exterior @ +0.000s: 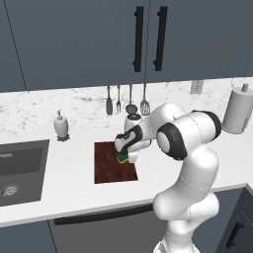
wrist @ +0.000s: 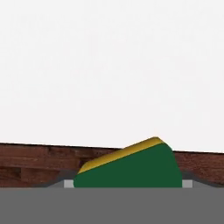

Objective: Pick up the sponge from the counter and clean the cutting board by briefly scrubbing or pressing down on the cutting board. Once finished, release the sponge.

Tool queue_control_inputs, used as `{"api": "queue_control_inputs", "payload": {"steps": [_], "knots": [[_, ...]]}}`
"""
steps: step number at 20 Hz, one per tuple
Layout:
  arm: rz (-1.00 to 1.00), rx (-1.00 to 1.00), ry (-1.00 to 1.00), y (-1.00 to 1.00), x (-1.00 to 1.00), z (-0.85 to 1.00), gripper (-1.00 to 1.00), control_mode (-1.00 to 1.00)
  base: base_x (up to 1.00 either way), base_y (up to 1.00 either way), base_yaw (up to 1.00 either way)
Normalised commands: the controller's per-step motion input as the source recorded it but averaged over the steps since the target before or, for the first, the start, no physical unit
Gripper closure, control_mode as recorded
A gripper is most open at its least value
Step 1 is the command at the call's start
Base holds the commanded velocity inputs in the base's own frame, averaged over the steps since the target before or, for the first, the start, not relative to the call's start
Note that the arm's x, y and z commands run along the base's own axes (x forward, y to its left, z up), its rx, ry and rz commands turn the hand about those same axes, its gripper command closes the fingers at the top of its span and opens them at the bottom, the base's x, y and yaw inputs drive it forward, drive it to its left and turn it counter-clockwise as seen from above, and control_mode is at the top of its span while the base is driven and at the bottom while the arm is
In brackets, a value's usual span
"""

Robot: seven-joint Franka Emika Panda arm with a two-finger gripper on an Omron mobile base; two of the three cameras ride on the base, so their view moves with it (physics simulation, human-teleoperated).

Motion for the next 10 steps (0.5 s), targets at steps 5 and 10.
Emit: {"api": "queue_control_inputs", "payload": {"steps": [5, 10], "knots": [[-0.06, 0.03, 0.00, -0.17, 0.93, -0.02, 1.00, -1.00, 0.00, 0.00, 0.00], [-0.02, 0.02, 0.00, -0.16, 0.79, -0.18, 1.00, -1.00, 0.00, 0.00, 0.00]]}}
